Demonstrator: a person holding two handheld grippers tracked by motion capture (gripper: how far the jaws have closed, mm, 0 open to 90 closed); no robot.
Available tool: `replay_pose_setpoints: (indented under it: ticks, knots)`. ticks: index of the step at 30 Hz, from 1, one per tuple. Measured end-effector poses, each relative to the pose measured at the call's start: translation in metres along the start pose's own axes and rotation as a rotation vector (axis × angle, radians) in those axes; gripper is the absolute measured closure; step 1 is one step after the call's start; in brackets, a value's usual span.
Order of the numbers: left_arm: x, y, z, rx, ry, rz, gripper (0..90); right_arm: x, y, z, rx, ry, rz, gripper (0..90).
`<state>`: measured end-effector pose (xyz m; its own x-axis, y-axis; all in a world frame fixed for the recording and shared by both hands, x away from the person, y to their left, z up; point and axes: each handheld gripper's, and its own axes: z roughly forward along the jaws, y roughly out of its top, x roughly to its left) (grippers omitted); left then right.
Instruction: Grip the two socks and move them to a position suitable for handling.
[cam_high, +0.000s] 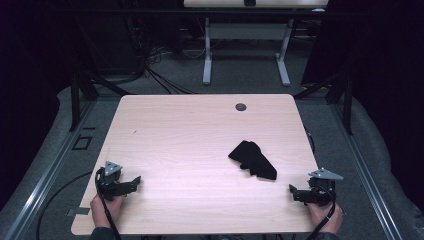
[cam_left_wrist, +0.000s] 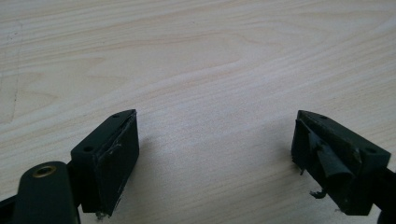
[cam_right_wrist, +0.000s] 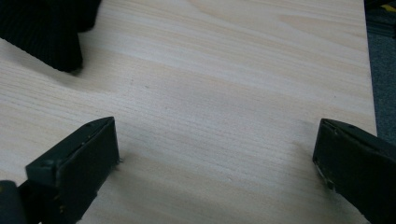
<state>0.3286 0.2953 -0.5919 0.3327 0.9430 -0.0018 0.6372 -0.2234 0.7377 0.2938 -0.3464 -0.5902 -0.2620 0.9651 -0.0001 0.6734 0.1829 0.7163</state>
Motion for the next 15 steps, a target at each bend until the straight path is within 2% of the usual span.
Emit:
replay_pose_setpoints:
  ticks: [15]
  knots:
    - [-0.0006, 0.0002, 0.0005, -0.003, 0.004, -0.004, 14.7, -0.0011, -0.0006, -0.0017, -0.008, 0.012, -0.01, 4.2]
